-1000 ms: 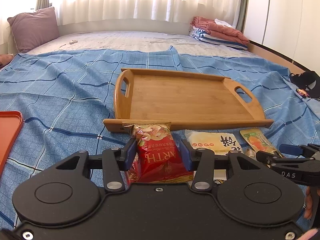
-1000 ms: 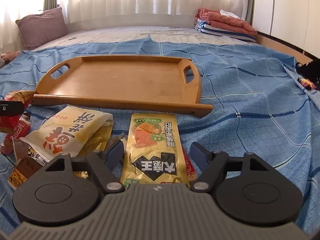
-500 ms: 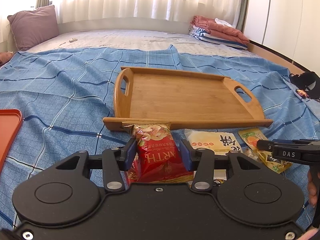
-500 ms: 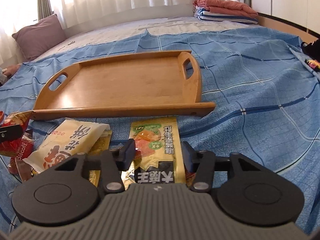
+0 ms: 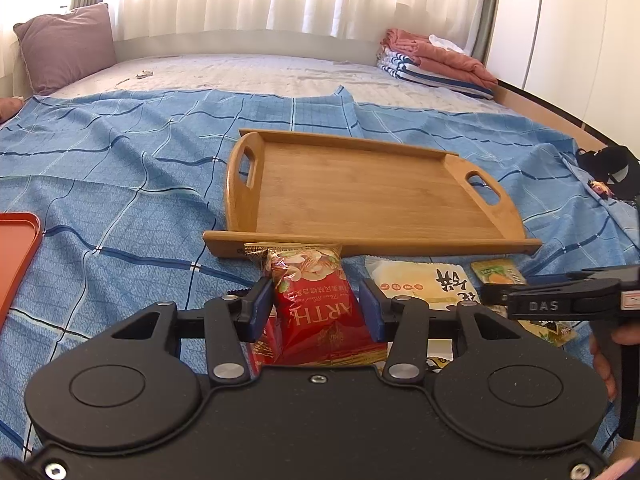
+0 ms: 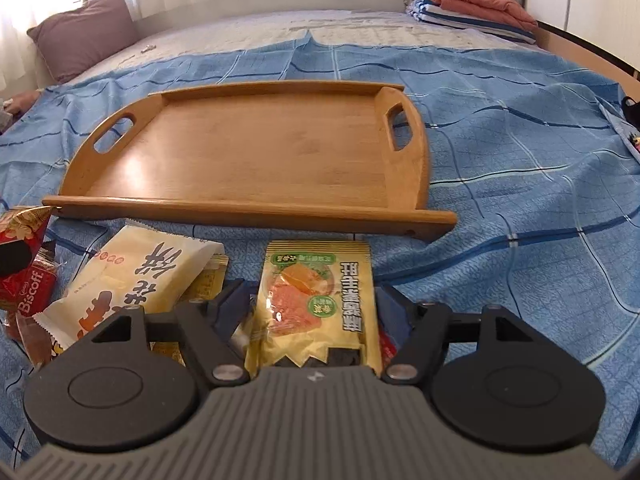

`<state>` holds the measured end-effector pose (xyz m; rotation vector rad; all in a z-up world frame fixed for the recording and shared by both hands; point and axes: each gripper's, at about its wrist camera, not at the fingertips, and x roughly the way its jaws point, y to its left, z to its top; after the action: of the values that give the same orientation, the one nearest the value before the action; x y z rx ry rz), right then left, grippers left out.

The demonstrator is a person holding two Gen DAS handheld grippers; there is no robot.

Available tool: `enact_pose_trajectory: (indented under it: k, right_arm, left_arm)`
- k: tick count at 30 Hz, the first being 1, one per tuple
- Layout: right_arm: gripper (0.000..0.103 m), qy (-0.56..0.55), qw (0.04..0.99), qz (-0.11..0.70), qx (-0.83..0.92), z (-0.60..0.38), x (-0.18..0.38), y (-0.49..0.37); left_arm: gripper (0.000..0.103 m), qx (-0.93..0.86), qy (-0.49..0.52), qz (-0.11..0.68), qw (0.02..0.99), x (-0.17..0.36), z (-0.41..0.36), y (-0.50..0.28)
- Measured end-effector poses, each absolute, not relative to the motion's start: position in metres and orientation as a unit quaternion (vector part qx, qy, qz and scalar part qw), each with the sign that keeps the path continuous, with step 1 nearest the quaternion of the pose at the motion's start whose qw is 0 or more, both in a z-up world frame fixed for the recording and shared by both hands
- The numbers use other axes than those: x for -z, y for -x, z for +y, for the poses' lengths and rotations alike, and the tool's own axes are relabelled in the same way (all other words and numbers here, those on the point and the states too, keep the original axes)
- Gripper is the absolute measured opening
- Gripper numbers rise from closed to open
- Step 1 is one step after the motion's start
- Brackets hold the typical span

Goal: Organize snacks
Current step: 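Carry the chip bag with the left gripper while the right carries the jerky pouch onto the tray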

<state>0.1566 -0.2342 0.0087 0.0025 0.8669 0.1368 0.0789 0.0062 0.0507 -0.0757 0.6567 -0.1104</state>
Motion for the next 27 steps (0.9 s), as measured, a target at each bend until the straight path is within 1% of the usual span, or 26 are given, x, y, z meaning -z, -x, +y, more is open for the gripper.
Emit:
enact_pose_trajectory:
  k: [1,2,4,10,20,26,27]
  right_arm:
    - [0.083,0.000,0.902,0.426,-0.068,-0.232,-0.007,-0.162]
    - [0.080,0.002,0.900,0.431,-0.066,-0.230,-0.007,-0.165]
    - [0.068,0.010,0.897,0.436,-0.069,-0.227,-0.012,-0.168]
    - [0.067,0.050,0.899,0.429,-0.074,-0.221,-0.029,-0.160]
    - [0.066,-0.043,0.905,0.418,-0.075,-0.251,-0.079,-0.174]
    - [0.061,-0.058,0.910,0.406,-0.064,-0.256,-0.106,-0.209]
    - [0.058,-0.061,0.909,0.407,-0.062,-0.256,-0.108,-0.215]
  left_arm:
    - [0.045,0.056,0.037,0.324,0.944,-0.051,0.006,-0.081]
    - [0.045,0.058,0.037,0.325,0.943,-0.051,0.005,-0.081]
    - [0.045,0.061,0.035,0.326,0.943,-0.052,0.005,-0.083]
    - [0.045,0.070,0.037,0.331,0.940,-0.056,0.004,-0.087]
    - [0.045,0.104,0.052,0.331,0.937,-0.088,0.002,-0.116]
    - [0.045,0.113,0.068,0.326,0.936,-0.113,0.001,-0.156]
    - [0.045,0.112,0.069,0.327,0.936,-0.115,0.000,-0.163]
